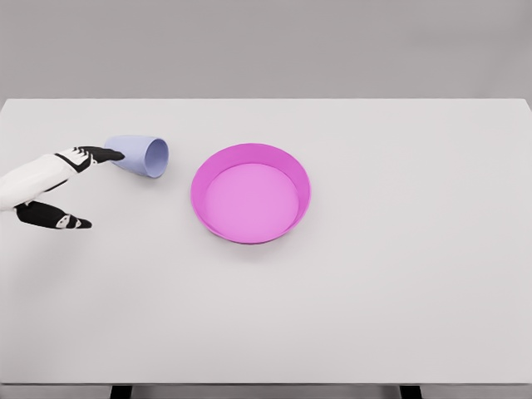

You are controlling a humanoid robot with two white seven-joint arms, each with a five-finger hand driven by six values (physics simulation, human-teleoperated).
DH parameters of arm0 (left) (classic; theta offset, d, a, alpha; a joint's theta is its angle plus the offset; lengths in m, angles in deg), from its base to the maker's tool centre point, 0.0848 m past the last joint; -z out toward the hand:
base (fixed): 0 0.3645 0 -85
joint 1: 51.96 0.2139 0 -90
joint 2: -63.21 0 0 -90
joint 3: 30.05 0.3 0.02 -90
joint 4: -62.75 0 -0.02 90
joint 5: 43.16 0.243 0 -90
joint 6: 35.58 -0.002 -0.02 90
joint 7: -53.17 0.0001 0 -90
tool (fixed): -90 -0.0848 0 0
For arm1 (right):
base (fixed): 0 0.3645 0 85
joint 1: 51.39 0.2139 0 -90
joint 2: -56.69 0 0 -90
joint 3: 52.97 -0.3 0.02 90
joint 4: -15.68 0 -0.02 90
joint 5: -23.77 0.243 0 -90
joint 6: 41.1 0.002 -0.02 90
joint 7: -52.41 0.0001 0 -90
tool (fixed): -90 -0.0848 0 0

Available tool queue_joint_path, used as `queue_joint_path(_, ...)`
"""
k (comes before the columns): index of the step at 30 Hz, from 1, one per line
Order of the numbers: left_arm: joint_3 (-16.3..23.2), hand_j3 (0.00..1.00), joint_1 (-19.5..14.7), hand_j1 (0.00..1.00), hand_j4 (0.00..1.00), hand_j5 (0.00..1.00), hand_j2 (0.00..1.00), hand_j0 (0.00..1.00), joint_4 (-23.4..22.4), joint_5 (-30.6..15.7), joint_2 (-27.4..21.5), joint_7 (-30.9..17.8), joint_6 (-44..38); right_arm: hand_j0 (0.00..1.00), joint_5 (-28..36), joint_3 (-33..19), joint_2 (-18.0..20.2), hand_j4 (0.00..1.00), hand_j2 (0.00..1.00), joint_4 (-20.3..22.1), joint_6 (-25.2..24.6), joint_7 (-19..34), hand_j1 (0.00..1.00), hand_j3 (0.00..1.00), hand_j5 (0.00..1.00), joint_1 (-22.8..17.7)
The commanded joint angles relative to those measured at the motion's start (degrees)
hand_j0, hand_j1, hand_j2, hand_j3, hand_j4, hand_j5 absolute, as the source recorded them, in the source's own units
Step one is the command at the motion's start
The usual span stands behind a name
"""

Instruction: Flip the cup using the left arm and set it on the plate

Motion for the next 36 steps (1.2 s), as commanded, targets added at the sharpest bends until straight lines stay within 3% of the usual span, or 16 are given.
queue_joint_path(1, -0.1, 1.00, 0.0, 1.00, 1.00, 1.00, 1.00, 1.00, 0.0, -0.4, -0.2, 0.0, -0.1, 1.00, 0.1, -0.4, 0.0, 1.00, 1.00, 0.2, 0.1, -0.4, 1.00, 1.00, 1.00, 0.0)
queue_joint_path(4, -1.1, 1.00, -0.5, 1.00, 1.00, 1.00, 1.00, 1.00, 0.0, 2.1, -0.1, -0.1, -0.1, 1.00, 0.1, -0.1, 0.0, 1.00, 1.00, 0.0, 0.0, -0.4, 1.00, 1.00, 1.00, 0.0)
queue_joint_path(7, -6.4, 1.00, -0.9, 1.00, 1.00, 1.00, 1.00, 1.00, -0.3, 8.8, 0.5, -0.1, -0.1, 1.00, 0.1, 0.0, 0.0, 1.00, 1.00, 0.0, 0.0, -0.4, 1.00, 1.00, 1.00, 0.0)
queue_joint_path(9, -6.1, 1.00, -1.1, 1.00, 1.00, 1.00, 1.00, 1.00, -1.9, 9.3, 1.0, -0.1, -0.1, 1.00, 0.1, -0.1, 0.0, 1.00, 1.00, 0.0, 0.0, -0.4, 1.00, 1.00, 1.00, 0.0)
queue_joint_path(12, -5.5, 1.00, -4.0, 1.00, 1.00, 1.00, 1.00, 1.00, -3.6, 13.0, 3.0, -0.1, -0.1, 1.00, 0.1, -0.1, 0.0, 1.00, 1.00, 0.0, 0.0, -0.4, 1.00, 1.00, 1.00, 0.0)
queue_joint_path(15, -3.9, 1.00, -9.3, 1.00, 1.00, 1.00, 1.00, 1.00, -8.9, 19.0, 10.2, -4.3, -0.1, 1.00, 0.1, -0.1, 0.0, 1.00, 1.00, 0.0, 0.0, -0.4, 1.00, 1.00, 1.00, 0.0)
queue_joint_path(19, 4.3, 1.00, -16.3, 1.00, 1.00, 1.00, 1.00, 1.00, -14.2, 19.1, 11.8, -5.9, -0.1, 1.00, 0.0, -0.1, 0.0, 1.00, 1.00, 0.0, 0.0, -0.4, 1.00, 1.00, 1.00, 0.0)
queue_joint_path(29, 4.7, 1.00, -20.0, 1.00, 1.00, 1.00, 1.00, 1.00, -16.2, 19.4, 12.0, -6.0, -0.1, 1.00, 0.1, -0.1, 0.0, 1.00, 1.00, 0.0, 0.0, -0.4, 1.00, 1.00, 1.00, 0.0)
queue_joint_path(36, 5.1, 1.00, -21.3, 1.00, 1.00, 1.00, 1.00, 1.00, -17.5, 20.8, 15.5, -6.1, -0.1, 1.00, 0.1, -0.1, 0.0, 1.00, 1.00, 0.0, 0.0, -0.4, 1.00, 1.00, 1.00, 0.0)
